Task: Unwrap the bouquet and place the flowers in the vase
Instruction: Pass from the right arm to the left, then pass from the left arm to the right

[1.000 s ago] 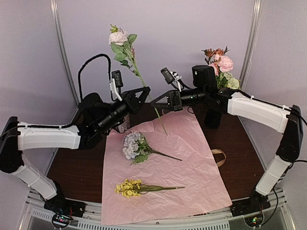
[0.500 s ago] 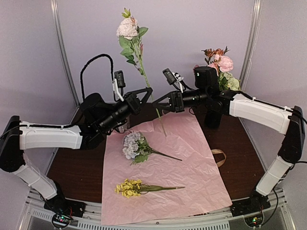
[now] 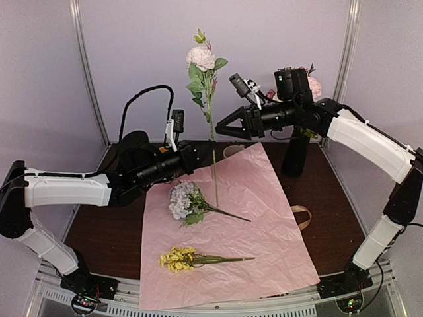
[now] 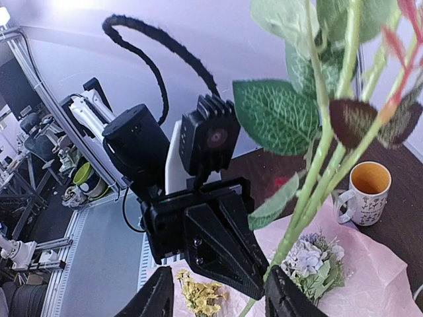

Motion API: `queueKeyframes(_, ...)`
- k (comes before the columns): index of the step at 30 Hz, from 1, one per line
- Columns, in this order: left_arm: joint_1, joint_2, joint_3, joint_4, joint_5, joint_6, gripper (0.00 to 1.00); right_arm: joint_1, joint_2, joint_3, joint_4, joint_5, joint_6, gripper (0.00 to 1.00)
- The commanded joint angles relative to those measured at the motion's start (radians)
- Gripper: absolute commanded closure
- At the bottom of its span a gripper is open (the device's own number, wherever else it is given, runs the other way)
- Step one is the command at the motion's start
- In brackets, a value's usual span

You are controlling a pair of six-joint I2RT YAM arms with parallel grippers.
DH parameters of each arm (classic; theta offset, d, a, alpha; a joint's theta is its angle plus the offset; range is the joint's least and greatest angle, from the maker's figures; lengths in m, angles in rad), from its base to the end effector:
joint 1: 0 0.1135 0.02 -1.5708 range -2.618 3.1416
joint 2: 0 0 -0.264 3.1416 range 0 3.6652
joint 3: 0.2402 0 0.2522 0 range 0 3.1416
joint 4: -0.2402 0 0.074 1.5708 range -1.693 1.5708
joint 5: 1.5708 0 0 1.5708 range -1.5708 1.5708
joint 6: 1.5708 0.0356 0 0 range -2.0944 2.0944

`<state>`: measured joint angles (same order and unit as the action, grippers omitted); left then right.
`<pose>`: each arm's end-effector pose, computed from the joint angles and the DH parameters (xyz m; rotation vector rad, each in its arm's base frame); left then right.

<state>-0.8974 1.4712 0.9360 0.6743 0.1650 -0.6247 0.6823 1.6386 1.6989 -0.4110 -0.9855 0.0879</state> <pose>0.2094 -0.2719 0.3180 0.3628 1.5417 -1.3447 0.2659 0.2543 0.4194 -1.2356 1.6045 1.4413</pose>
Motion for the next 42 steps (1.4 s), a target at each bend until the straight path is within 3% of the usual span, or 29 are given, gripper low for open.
queueKeyframes(1,0.002,-0.018,0.018,-0.032,0.088,0.041,1.0,-0.003,0.021,0.075,-0.061,0.05,0.005,0.54)
queueKeyframes(13,-0.003,-0.011,0.026,-0.068,0.108,0.053,1.0,-0.003,0.09,0.156,-0.097,0.189,0.046,0.65)
queueKeyframes(24,-0.005,-0.006,0.043,-0.102,0.093,0.065,1.0,-0.006,0.094,0.171,-0.137,0.306,0.06,0.66)
queueKeyframes(31,-0.005,0.007,0.059,-0.126,0.094,0.071,1.0,-0.012,0.112,0.165,-0.1,0.217,0.098,0.68)
queueKeyframes(35,-0.005,0.012,0.066,-0.136,0.098,0.075,1.0,-0.018,0.123,0.164,-0.03,0.133,0.163,0.78)
queueKeyframes(40,-0.005,0.013,0.072,-0.159,0.092,0.082,1.0,-0.024,0.129,0.171,-0.01,0.116,0.18,0.99)
queueKeyframes(41,-0.005,0.014,0.072,-0.166,0.084,0.084,0.96,-0.028,0.128,0.173,-0.008,0.115,0.179,1.0)
queueKeyframes(42,-0.006,0.014,0.073,-0.178,0.072,0.086,0.85,-0.033,0.125,0.177,-0.008,0.114,0.178,1.0)
